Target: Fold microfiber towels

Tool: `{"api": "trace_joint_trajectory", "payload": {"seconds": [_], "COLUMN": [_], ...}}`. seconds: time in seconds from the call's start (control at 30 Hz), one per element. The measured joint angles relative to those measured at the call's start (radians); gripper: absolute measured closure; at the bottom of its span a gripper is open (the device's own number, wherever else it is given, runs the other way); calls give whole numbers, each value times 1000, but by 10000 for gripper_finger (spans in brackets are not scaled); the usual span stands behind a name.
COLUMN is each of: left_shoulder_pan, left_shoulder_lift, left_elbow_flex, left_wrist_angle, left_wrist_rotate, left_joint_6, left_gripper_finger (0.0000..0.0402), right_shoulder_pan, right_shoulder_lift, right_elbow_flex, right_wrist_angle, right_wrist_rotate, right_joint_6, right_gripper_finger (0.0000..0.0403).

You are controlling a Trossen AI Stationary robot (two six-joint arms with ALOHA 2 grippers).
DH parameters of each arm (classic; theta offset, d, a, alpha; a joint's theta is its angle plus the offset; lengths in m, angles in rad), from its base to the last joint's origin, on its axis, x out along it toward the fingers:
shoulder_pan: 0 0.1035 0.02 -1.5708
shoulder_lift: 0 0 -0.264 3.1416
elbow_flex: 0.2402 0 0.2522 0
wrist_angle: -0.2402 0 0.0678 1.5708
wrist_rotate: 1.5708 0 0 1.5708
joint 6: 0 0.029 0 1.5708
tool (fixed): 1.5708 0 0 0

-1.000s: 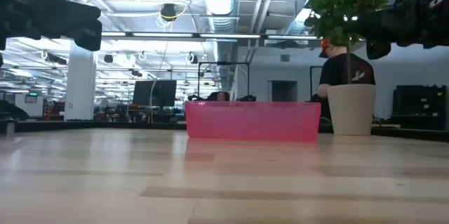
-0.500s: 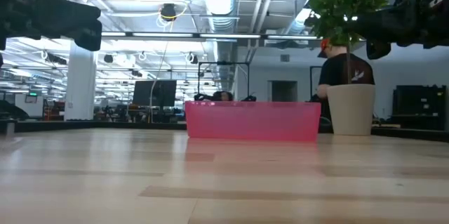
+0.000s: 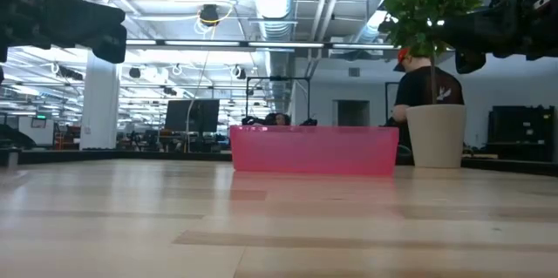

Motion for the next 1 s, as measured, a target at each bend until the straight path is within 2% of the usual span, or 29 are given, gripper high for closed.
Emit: {"api": "trace_joint_trajectory", "payload": {"seconds": [0.73, 0.87, 1.0], "left_shoulder_pan": [0, 0, 0], "left_shoulder_lift": [0, 0, 0], "left_elbow_flex": [0, -3, -4], "left_wrist_angle": [1, 19, 51], "left_wrist_rotate": [-1, -53, -90], "left_joint_6": [3, 67, 7], "left_gripper_finger": [401, 401, 401], "right_shoulder_pan": [0, 0, 0], "right_shoulder_lift": [0, 0, 0], "right_elbow_flex": [0, 0, 0], "right_wrist_angle": [0, 0, 12], "right_wrist_rotate": [0, 0, 0], "right_joint_6": [0, 0, 11], "right_gripper_finger": [265, 264, 266]}}
